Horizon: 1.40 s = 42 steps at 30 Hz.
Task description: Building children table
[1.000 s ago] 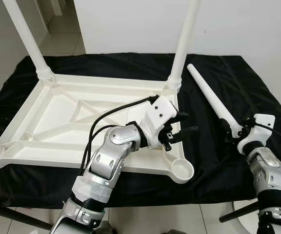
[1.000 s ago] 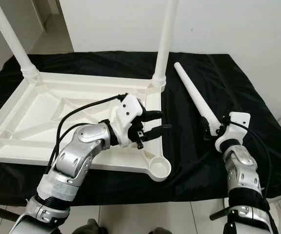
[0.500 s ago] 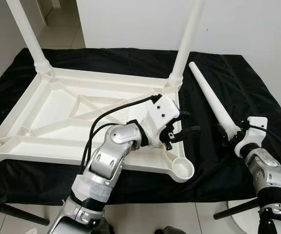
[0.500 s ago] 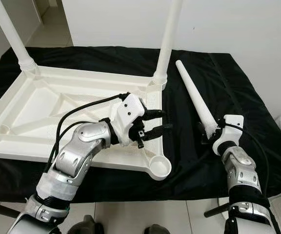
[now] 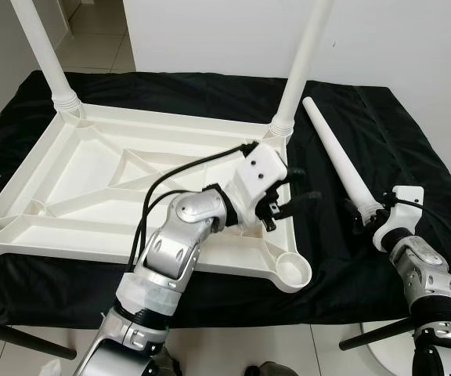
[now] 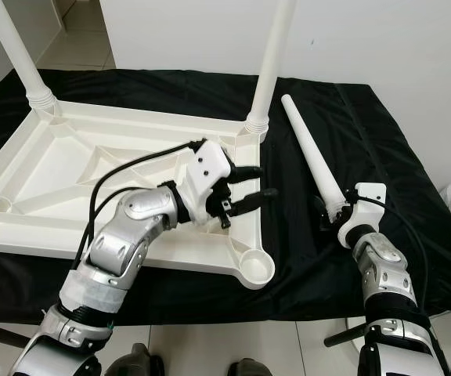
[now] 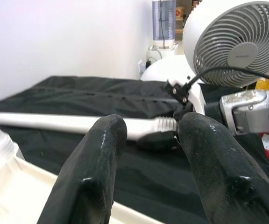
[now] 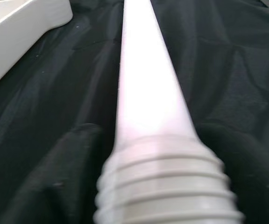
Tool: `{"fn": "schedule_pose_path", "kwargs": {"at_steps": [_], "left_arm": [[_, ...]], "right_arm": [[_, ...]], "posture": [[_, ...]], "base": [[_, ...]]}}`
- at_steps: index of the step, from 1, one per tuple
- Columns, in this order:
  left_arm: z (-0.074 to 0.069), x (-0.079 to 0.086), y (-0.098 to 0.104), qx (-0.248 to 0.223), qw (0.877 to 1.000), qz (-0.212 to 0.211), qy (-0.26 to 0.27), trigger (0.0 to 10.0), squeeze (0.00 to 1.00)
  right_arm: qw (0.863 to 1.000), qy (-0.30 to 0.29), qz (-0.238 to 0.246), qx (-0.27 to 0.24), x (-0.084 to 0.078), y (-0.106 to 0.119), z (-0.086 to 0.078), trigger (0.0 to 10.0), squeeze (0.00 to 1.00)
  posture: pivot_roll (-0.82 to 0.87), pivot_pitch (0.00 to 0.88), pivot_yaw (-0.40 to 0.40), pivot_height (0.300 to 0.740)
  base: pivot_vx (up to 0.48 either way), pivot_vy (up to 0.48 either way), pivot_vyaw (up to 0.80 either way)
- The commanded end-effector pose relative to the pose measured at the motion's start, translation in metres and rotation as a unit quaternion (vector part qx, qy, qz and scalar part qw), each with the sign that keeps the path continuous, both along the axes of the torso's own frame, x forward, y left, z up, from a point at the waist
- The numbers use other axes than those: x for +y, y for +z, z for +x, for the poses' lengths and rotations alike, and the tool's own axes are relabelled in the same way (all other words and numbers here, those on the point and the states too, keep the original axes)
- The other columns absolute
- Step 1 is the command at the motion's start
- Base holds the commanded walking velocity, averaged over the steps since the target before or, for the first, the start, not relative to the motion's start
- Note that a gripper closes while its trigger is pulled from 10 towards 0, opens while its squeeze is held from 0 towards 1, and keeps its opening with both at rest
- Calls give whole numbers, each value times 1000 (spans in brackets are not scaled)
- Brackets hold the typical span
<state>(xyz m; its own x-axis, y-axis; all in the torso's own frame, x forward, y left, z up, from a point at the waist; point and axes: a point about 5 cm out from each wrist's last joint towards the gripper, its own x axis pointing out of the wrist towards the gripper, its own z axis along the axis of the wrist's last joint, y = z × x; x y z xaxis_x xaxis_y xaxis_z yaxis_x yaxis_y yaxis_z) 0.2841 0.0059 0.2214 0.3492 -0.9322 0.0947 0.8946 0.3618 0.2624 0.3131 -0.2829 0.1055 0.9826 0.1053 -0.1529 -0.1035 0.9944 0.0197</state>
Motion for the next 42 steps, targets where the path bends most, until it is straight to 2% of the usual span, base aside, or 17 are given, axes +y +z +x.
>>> {"fn": "schedule_pose_path", "kwargs": {"at_steps": [1,2,3,13,14,15,17,18,19,20,22,25,29,30,35,40,42], "left_arm": [[9,2,1,-2,998,-15,63,10000,0],[10,1,2,-3,998,-16,64,10000,0],[11,1,3,-5,998,-18,64,10000,0],[16,0,11,-21,997,-25,70,10000,0],[19,1,11,-21,997,-25,75,10000,0],[22,2,12,-26,996,-25,82,10000,0],[24,2,13,-28,995,-24,87,10000,0],[25,2,14,-32,995,-24,90,10000,0],[26,3,14,-35,995,-25,90,10000,0],[26,3,14,-37,995,-25,91,10000,0],[27,3,14,-38,995,-26,92,10000,0],[30,5,15,-35,994,-35,100,10000,0],[34,6,16,-24,994,-46,100,10000,0],[34,6,16,-24,994,-46,100,10000,0],[37,5,19,-17,994,-50,95,10000,0],[38,5,21,-17,994,-53,91,10000,0],[38,6,22,6,995,-66,75,10000,0]], "right_arm": [[1000,7,-5,24,0,-8,-3,4431,0],[999,11,-7,31,0,-11,-5,8863,0],[999,9,-11,36,0,-14,-7,10000,0],[998,12,-6,63,5,-31,-18,10000,0],[998,11,-4,68,7,-34,-20,2431,0],[997,15,4,71,10,-36,-23,0,0],[997,18,9,71,12,-37,-25,0,0],[997,1,8,76,11,-39,-25,4588,0],[997,-13,6,80,9,-40,-26,4588,0],[998,-28,-9,62,8,-36,-26,10000,0],[998,-37,-20,47,7,-34,-26,10000,0],[991,-118,-31,-52,2,-11,-25,10000,0],[979,-158,-28,-128,7,9,-30,10000,0],[979,-158,-28,-128,7,9,-30,10000,0],[959,-164,-35,-230,16,40,-37,10000,0],[949,-155,-47,-271,20,54,-39,10000,0],[940,-147,-57,-302,25,67,-39,10000,0]], "posture": [[12,53,-24,740],[10,52,-22,740],[10,48,-18,740],[9,39,-12,740],[4,33,-11,740],[1,27,-8,740],[1,27,-8,740],[-2,24,-8,740],[-2,24,-8,740],[-6,20,-5,740],[-6,20,-5,740],[-13,15,-1,740],[-27,8,10,740],[-27,8,10,740],[-30,2,18,740],[-28,0,21,740],[-26,0,29,740]], "base": [[0,0,0],[0,0,0],[0,0,0],[0,0,0],[0,0,0],[0,0,0],[0,0,0],[0,0,0],[0,0,0],[0,0,0],[0,0,0],[0,0,0],[0,0,0],[0,0,0],[0,0,0],[0,0,0],[0,0,0]]}}
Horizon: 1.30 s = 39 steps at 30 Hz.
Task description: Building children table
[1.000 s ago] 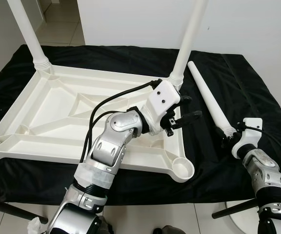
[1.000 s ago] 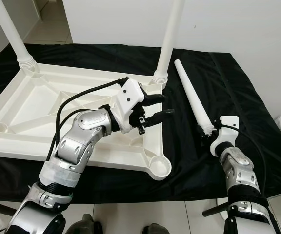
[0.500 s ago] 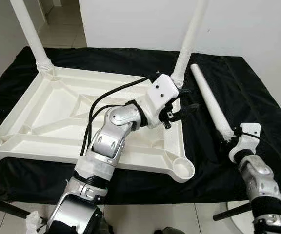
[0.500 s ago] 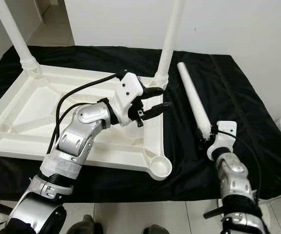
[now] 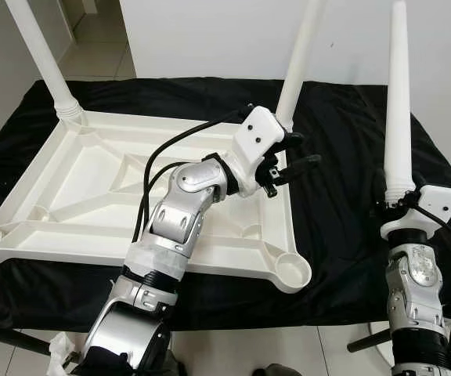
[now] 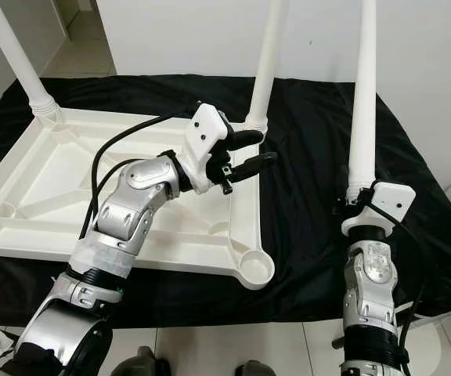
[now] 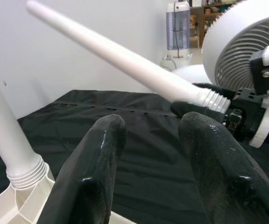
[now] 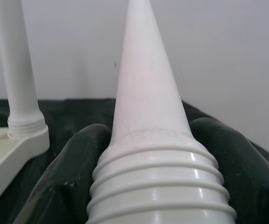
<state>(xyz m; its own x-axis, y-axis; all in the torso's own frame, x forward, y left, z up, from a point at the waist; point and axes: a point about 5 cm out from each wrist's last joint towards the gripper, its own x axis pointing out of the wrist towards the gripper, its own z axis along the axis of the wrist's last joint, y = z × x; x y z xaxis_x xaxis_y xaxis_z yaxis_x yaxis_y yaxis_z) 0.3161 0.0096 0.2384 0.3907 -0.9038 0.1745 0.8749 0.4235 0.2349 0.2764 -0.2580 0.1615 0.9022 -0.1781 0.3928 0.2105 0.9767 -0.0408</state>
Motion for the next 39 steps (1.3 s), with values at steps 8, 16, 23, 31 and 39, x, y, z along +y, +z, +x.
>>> {"fn": "schedule_pose_path", "kwargs": {"at_steps": [8,16,23,31,39], "left_arm": [[7,7,15,53,996,-67,-2,10000,0],[6,11,26,70,991,-104,-46,10000,1000],[3,15,38,96,984,-122,-84,10000,0],[14,18,43,116,984,-123,-60,10000,0],[24,26,53,173,969,-159,-73,10000,0]], "right_arm": [[995,18,-50,-83,14,43,3,10000,0],[986,55,-93,-127,31,74,10,10000,0],[977,83,-118,-155,43,92,11,10000,0],[971,108,-142,-159,50,98,12,10000,0],[965,150,-167,-137,62,89,9,10000,0]], "posture": [[-23,0,36,740],[-18,0,34,740],[-17,0,26,740],[-19,0,26,740],[-26,0,31,740]], "base": [[0,0,0],[0,0,0],[0,0,0],[0,0,0],[0,0,0]]}}
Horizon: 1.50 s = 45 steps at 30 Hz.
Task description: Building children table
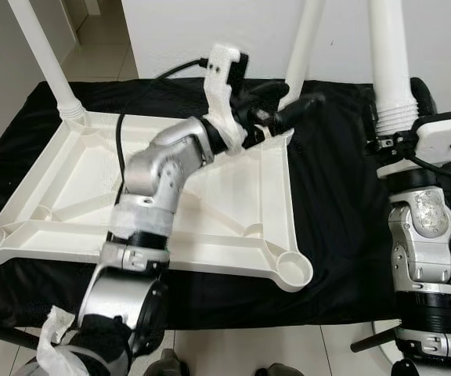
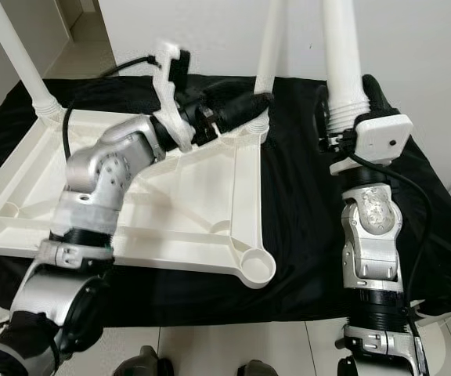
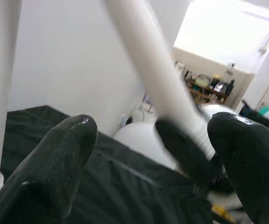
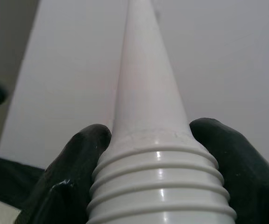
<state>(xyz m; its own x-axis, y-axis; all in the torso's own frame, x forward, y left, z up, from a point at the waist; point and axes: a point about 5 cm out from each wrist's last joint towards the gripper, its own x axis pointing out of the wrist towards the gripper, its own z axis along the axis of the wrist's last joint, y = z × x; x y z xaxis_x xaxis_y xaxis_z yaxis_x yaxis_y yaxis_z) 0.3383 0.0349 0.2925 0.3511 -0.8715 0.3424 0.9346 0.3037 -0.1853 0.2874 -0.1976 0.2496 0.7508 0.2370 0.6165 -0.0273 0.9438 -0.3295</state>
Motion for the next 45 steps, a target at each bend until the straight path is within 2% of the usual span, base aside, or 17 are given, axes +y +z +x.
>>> {"fn": "schedule_pose_path", "kwargs": {"at_steps": [1,6,11,18,19,20,21,27,29,32,36,42,45], "left_arm": [[1,2,-1,11,1000,2,-13,10000,0],[-1,2,1,-3,1000,11,-26,10000,0],[0,-1,5,32,998,-8,-58,10000,0],[3,-6,0,64,996,5,-61,10000,0],[10,-14,-12,101,993,41,-35,10000,0],[10,-14,-12,101,993,41,-35,10000,0],[16,-22,-28,124,988,92,-5,10000,0],[20,-24,-39,154,981,115,16,10000,0],[25,-25,-48,181,974,135,38,10000,0],[27,-25,-50,195,971,133,45,10000,0],[30,-22,-43,219,970,101,34,10000,0],[34,-20,-33,239,968,70,16,10000,0],[39,-16,-30,262,963,50,21,10000,0]], "right_arm": [[1000,4,-15,2,2,-1,-3,10000,0],[1000,4,-26,5,3,-2,-5,10000,0],[999,14,-39,27,3,-10,-9,10000,0],[998,28,-46,45,9,-19,-11,10000,0],[996,41,-52,59,17,-26,-13,10000,0],[996,41,-52,59,17,-26,-13,10000,0],[995,50,-52,67,25,-31,-14,10000,0],[994,59,-47,75,31,-35,-15,10000,0],[993,68,-44,82,37,-40,-17,10000,0],[992,75,-40,90,42,-45,-19,10000,0],[989,86,-35,117,51,-60,-27,10000,0],[985,90,-31,146,55,-75,-35,10000,0],[982,91,-32,162,60,-85,-44,10000,0]], "posture": [[-29,0,34,740],[-34,0,34,740],[-40,0,34,740],[-46,0,36,740],[-51,0,39,740],[-51,0,39,740],[-51,0,39,740],[-52,0,41,740],[-53,0,42,740],[-54,0,42,740],[-55,0,43,740],[-56,3,46,740],[-57,10,45,740]], "base": [[0,0,0],[0,0,0],[0,0,0],[0,0,0],[0,0,0],[0,0,0],[0,0,0],[0,0,0],[0,0,0],[0,0,0],[0,0,0],[0,0,0],[0,0,0]]}}
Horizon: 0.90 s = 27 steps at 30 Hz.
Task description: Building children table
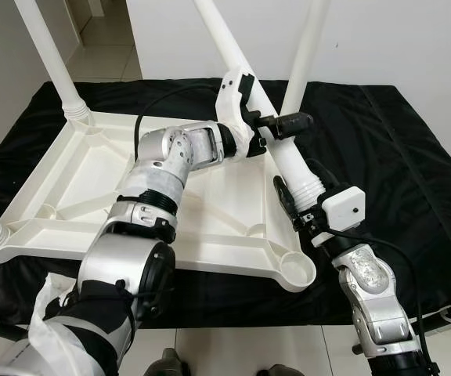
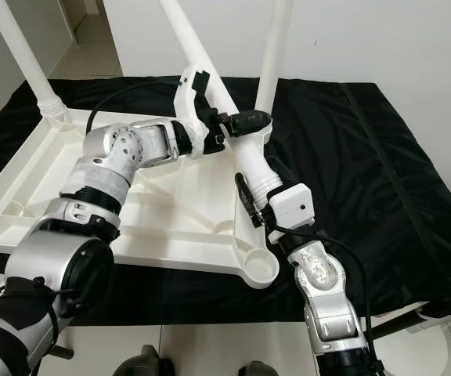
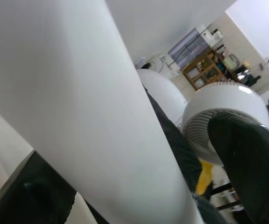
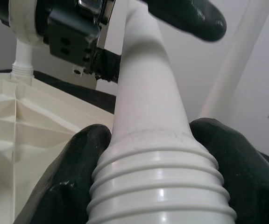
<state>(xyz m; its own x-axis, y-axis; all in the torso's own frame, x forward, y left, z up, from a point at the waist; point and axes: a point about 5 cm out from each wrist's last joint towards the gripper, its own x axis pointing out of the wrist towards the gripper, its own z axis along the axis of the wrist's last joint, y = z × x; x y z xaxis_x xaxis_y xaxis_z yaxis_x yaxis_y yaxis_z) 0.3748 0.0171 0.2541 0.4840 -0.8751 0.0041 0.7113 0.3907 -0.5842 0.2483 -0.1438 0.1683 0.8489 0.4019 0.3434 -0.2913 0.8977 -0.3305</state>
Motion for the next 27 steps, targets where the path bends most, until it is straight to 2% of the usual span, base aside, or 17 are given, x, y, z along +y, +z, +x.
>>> {"fn": "schedule_pose_path", "kwargs": {"at_steps": [1,9,13,16,20,21,25,26,27], "left_arm": [[4,3,9,11,1000,-15,8,10000,0],[18,16,3,30,997,2,71,10000,0],[20,18,2,34,996,6,79,10000,0],[28,31,1,53,990,13,129,10000,0],[32,38,2,59,987,16,149,10000,0],[32,40,1,60,986,15,152,7725,0],[33,41,1,57,987,12,153,7725,0],[32,41,2,61,987,5,145,0,0],[32,41,2,64,988,0,141,0,0]], "right_arm": [[1000,7,-2,9,8,-6,-8,10000,0],[1000,3,0,26,14,-18,-26,10000,0],[1000,3,-1,28,14,-20,-28,10000,0],[999,0,-13,35,12,-24,-34,10000,0],[999,-4,-14,39,12,-25,-37,10000,0],[999,-8,-13,39,13,-26,-37,10000,0],[999,-11,-12,39,13,-26,-38,10000,0],[999,-14,-9,38,14,-25,-37,10000,0],[999,-15,-7,37,14,-25,-36,10000,0]], "posture": [[-59,10,45,740],[-64,15,51,740],[-64,15,51,740],[-75,15,59,740],[-76,16,60,740],[-75,16,60,740],[-75,15,61,740],[-71,15,59,740],[-71,15,59,740]], "base": [[0,0,0],[0,0,0],[0,0,0],[0,0,0],[0,0,0],[0,0,0],[0,0,0],[0,0,0],[0,0,0]]}}
